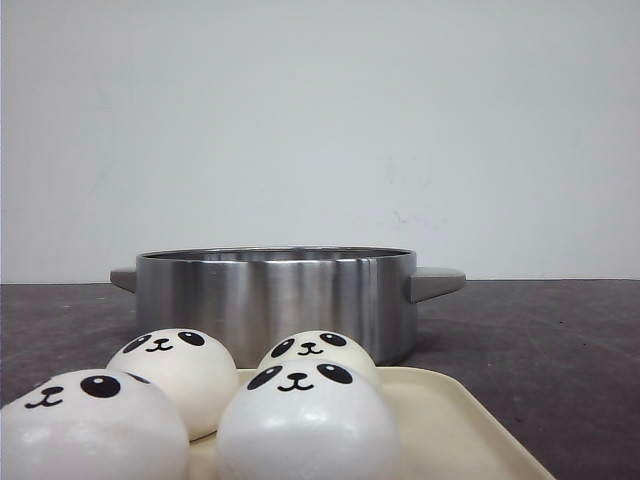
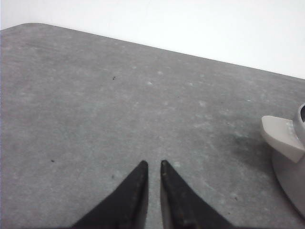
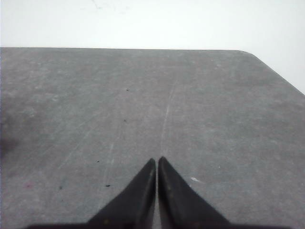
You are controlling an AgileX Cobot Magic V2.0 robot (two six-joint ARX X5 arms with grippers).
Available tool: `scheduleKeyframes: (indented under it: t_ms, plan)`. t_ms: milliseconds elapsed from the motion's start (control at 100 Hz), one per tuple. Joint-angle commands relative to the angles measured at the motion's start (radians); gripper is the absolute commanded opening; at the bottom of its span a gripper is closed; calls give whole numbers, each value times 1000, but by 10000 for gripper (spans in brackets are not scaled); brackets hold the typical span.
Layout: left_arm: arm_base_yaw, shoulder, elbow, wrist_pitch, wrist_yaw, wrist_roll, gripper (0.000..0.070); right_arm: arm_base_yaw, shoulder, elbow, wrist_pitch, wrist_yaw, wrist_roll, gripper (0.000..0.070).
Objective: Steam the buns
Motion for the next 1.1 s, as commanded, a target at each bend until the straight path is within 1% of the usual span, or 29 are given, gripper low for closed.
scheduleKeyframes:
  t_ms: [0,990,1030,1090]
  plan:
    - [2,-2,-18,-5,2,-1,0,2,-1,-2,5,1,-11,0]
    - [2,-2,-18,-5,2,-1,0,2,-1,-2,5,1,-11,0]
    - [2,-2,-18,-5,2,-1,0,2,-1,-2,6,0,-3,0]
    - [2,-2,-18,-5,2,-1,0,2,-1,-2,9,-3,34,0]
